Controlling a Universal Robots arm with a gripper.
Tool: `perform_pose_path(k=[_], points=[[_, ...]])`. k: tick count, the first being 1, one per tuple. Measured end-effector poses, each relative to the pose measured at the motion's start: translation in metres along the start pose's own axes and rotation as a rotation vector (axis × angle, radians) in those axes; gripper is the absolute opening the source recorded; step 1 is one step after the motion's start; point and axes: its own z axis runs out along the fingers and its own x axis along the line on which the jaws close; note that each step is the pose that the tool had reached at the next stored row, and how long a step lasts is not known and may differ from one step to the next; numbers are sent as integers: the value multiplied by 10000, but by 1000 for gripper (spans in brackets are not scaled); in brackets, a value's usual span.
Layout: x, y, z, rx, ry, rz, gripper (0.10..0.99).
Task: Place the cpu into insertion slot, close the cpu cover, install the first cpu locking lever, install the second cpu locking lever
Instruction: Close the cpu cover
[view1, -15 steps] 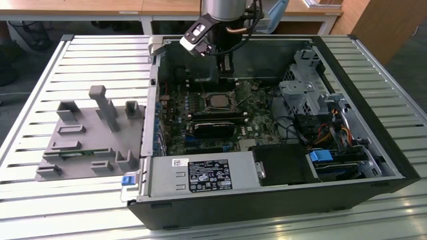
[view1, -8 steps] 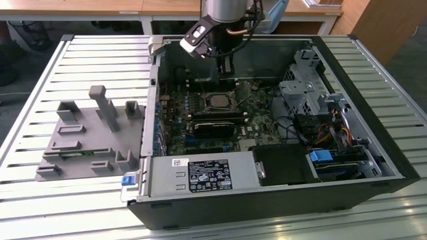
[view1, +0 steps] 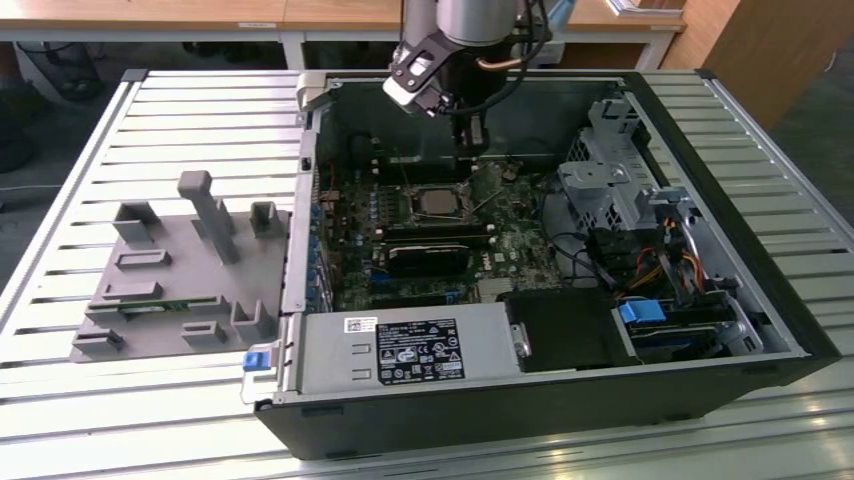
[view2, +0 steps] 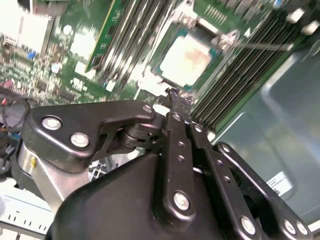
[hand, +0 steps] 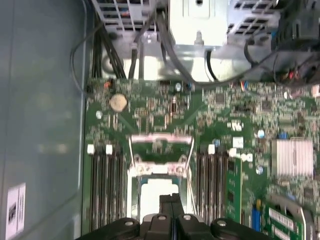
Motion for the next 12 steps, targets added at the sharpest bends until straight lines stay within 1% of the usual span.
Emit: perform_pose_path(k=[3, 7, 12], points=[[1, 66, 4, 1, 40, -23, 106], [3, 160, 13, 18, 43, -27, 106], [19, 235, 32, 33, 42, -28, 106]])
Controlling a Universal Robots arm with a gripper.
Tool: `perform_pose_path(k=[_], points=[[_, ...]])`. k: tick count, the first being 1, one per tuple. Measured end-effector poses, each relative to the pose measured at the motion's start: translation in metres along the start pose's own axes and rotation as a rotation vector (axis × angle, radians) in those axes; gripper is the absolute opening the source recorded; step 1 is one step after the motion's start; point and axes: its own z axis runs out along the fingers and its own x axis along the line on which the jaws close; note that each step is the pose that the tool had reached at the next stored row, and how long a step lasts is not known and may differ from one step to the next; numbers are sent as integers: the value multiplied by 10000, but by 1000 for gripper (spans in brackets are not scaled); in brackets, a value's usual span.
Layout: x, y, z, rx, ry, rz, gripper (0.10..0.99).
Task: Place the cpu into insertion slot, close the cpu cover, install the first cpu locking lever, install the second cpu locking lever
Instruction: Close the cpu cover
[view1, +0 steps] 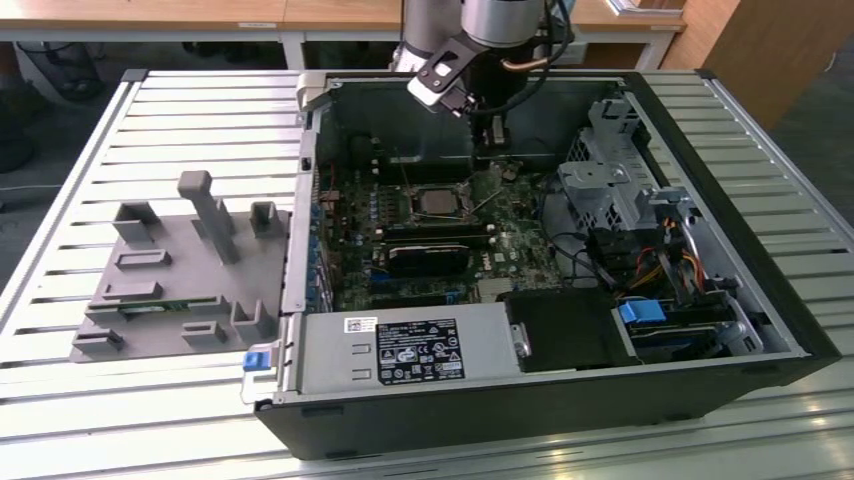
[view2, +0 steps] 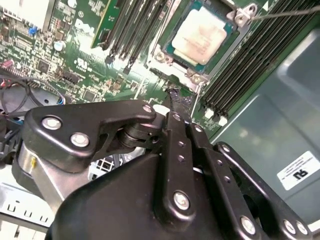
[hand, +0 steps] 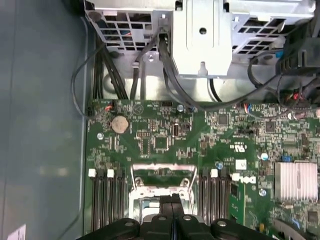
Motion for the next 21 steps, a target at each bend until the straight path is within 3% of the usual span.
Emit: perform_pose_path(k=[11, 21], points=[[35, 136, 52, 62, -3, -1, 106], [82, 179, 74, 70, -9, 41, 106]])
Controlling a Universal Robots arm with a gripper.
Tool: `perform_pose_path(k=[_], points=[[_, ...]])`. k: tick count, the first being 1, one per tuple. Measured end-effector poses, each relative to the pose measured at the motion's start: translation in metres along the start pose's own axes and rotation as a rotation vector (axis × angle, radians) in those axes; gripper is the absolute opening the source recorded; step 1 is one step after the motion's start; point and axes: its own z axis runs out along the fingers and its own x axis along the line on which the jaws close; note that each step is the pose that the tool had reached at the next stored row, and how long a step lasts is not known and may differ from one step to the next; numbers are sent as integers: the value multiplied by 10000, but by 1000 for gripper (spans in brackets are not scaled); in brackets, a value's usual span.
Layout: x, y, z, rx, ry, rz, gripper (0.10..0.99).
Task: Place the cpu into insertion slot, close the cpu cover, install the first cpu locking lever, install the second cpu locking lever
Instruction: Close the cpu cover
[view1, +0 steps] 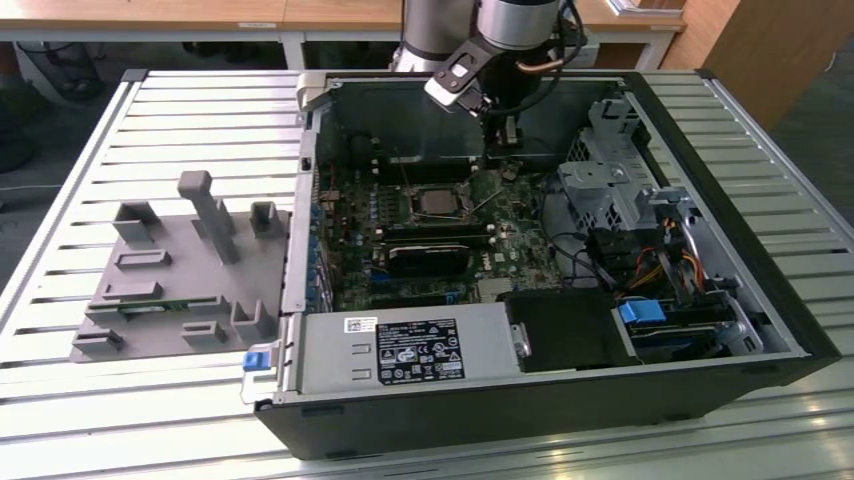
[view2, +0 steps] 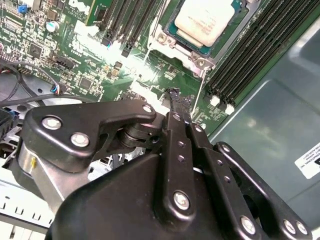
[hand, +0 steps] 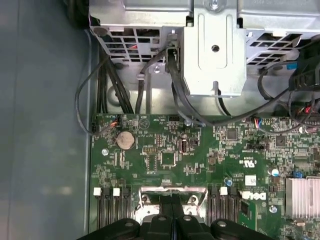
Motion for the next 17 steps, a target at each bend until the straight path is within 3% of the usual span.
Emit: perform_pose_path(k=[6, 17], points=[[2, 78, 8, 1, 3, 1, 106], [2, 156, 24, 13, 2, 6, 106]])
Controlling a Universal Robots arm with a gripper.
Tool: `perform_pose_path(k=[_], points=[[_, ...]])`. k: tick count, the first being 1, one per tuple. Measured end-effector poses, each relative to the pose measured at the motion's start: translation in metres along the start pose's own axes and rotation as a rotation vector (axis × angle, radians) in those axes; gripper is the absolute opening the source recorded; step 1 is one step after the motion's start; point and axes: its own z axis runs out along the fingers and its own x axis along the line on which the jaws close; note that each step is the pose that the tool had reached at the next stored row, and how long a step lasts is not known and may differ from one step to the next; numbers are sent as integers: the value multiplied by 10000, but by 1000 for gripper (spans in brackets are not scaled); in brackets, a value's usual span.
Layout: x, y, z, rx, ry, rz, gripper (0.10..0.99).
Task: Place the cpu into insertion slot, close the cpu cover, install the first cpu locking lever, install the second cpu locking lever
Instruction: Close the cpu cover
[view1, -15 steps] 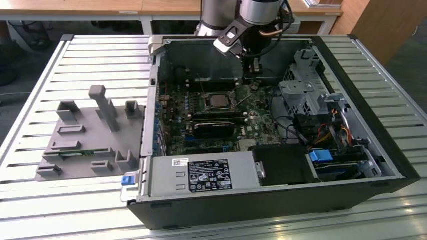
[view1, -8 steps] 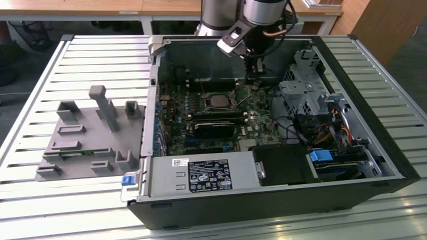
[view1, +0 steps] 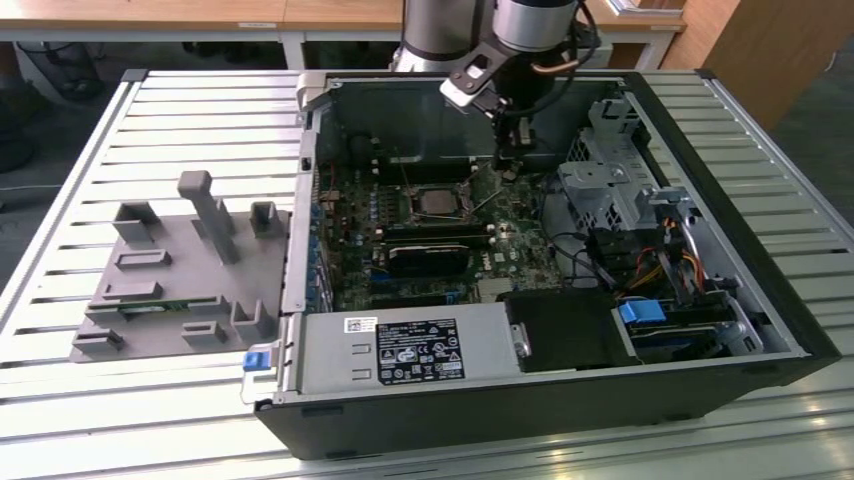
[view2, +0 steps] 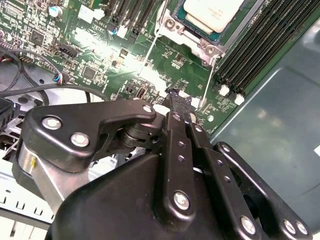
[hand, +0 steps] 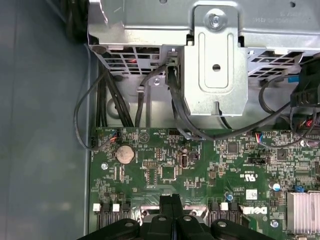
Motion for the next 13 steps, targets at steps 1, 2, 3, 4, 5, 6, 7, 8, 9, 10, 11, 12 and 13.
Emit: perform_pose_path(k=[1, 2, 3, 4, 5, 6, 7, 8, 9, 10, 11, 12, 13], points=[[0, 8, 2, 4, 0, 0, 106], [0, 15, 3, 9, 0, 0, 106], [1, 21, 5, 12, 0, 0, 106], [1, 27, 6, 15, 0, 0, 106], [1, 33, 8, 17, 0, 0, 106], [1, 38, 9, 20, 0, 0, 106], [1, 44, 11, 23, -1, 0, 106], [2, 49, 11, 25, -1, 0, 106], [2, 54, 12, 29, -1, 0, 106], [3, 59, 14, 34, 0, 0, 106], [4, 64, 15, 40, 0, 0, 106], [5, 69, 16, 48, 0, 0, 106], [6, 74, 17, 57, -1, 0, 106]])
